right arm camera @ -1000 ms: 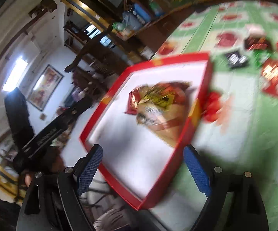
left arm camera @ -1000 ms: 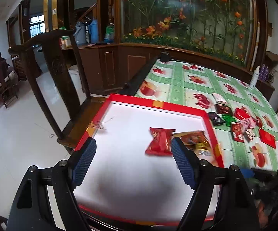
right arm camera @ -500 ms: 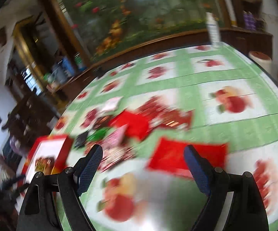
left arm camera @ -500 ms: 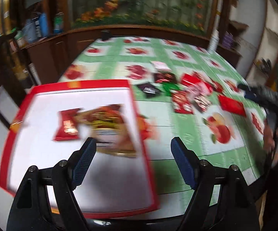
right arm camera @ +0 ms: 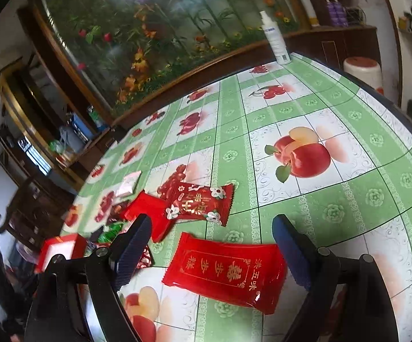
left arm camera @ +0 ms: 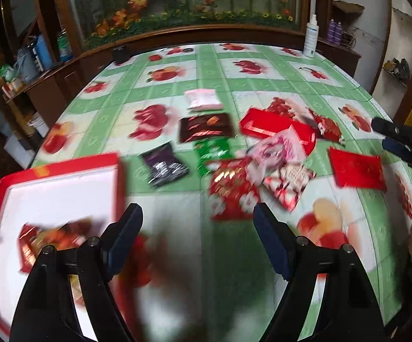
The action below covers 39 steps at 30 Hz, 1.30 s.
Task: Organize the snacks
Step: 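Move the left tool to the red flower-print packet and grasp it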
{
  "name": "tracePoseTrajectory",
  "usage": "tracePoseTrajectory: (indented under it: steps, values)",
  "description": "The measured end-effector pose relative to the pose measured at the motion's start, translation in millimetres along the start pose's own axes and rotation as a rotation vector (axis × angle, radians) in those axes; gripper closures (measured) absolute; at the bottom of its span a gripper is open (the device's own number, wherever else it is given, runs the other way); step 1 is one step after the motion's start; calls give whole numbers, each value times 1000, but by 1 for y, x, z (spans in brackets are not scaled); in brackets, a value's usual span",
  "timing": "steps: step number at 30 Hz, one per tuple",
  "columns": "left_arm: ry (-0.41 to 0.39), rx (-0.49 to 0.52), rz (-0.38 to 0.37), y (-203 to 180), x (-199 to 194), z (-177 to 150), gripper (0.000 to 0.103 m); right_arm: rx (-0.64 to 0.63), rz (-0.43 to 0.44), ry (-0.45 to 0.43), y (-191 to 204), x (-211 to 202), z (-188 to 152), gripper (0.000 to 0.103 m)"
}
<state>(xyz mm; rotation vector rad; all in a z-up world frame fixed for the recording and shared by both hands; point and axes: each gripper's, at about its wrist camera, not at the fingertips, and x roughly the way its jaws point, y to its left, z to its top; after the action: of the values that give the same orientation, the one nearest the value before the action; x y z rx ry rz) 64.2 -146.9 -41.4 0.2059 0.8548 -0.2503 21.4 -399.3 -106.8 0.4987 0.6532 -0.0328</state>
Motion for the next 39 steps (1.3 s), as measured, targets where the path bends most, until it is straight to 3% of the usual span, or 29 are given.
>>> tracePoseTrajectory:
  steps: [6, 11, 17, 18, 19, 22, 27, 30, 34, 39]
  values:
    - [15, -100, 4, -3, 26, 7, 23, 9, 12, 4, 3, -1, 0, 14]
    - [35, -139, -3, -7, 39, 2, 23, -28, 73, -13, 14, -6, -1, 14]
    - [22, -148, -26, -9, 44, 1, 24, -142, 4, -33, 36, -2, -6, 14]
    - [18, -152, -31, -8, 44, 1, 32, -147, 2, -38, 38, -3, -6, 14]
    - [7, -153, -44, -8, 41, 1, 55, -153, 2, -44, 39, -3, -6, 14]
    - [-4, -144, -75, -9, 37, -1, 72, -164, 25, -35, 43, -1, -8, 14]
    - [5, -154, -110, -7, 29, -9, 79, -233, 98, -5, 67, 5, -16, 14]
    - [9, -171, -93, -2, 25, -14, 80, -315, 126, 37, 92, 14, -28, 14]
    - [9, -176, -61, 4, 17, -18, 79, -431, 88, 99, 122, 36, -46, 15]
    - [2, -189, -46, 9, 4, -25, 79, -448, 46, 167, 133, 62, -55, 19]
